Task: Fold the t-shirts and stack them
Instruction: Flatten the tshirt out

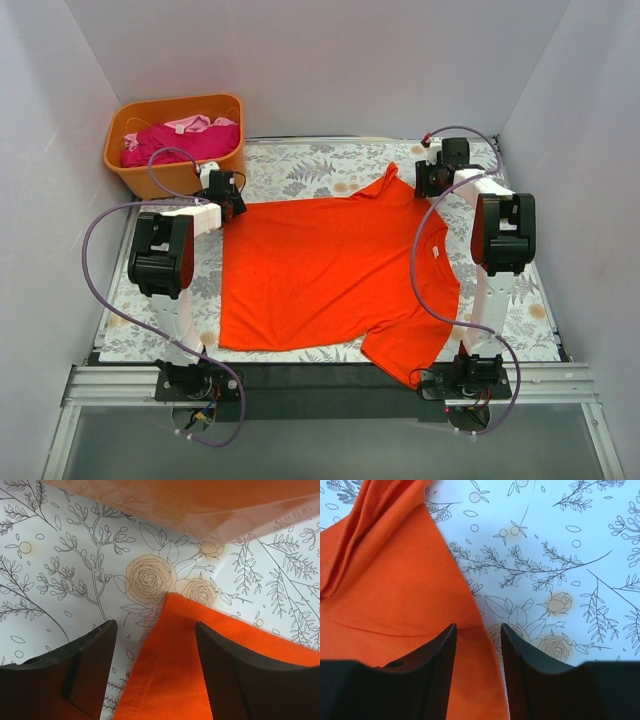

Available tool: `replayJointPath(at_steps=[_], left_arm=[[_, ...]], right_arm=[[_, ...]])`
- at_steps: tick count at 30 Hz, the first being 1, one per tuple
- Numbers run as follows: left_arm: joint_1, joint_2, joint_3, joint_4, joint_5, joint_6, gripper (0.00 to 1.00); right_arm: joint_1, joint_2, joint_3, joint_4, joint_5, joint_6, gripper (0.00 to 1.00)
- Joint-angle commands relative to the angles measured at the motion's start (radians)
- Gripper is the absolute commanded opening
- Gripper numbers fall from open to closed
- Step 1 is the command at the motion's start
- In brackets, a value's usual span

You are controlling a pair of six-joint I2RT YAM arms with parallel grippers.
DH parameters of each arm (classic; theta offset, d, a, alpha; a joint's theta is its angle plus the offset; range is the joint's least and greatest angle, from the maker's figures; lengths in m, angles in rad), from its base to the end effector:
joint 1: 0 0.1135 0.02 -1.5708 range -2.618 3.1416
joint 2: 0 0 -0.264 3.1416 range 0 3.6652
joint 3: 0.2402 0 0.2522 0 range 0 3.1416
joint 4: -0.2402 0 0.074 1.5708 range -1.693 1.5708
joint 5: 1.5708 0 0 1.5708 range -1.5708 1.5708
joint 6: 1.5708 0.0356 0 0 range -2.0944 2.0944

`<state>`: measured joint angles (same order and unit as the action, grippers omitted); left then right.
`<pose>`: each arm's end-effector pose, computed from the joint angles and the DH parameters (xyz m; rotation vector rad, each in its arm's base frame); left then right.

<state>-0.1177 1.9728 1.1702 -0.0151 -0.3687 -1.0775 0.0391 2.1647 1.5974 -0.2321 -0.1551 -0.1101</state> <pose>0.4086 -0.0354 0.1438 -1.2220 1.9775 -0.1584 0.4821 0.0244 0.1730 -0.2503 2.3496 0.1494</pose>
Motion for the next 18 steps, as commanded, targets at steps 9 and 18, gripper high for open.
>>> replayJointPath(at_steps=[9, 18], left_arm=[[0.012, 0.008, 0.034, 0.063, 0.008, 0.033, 0.6], [0.012, 0.017, 0.048, 0.055, 0.005, 0.036, 0.6]], right_arm=[[-0.007, 0.038, 0.053, 0.068, -0.06, -0.017, 0.4], [-0.01, 0.066, 0.026, 0.051, -0.064, -0.014, 0.28]])
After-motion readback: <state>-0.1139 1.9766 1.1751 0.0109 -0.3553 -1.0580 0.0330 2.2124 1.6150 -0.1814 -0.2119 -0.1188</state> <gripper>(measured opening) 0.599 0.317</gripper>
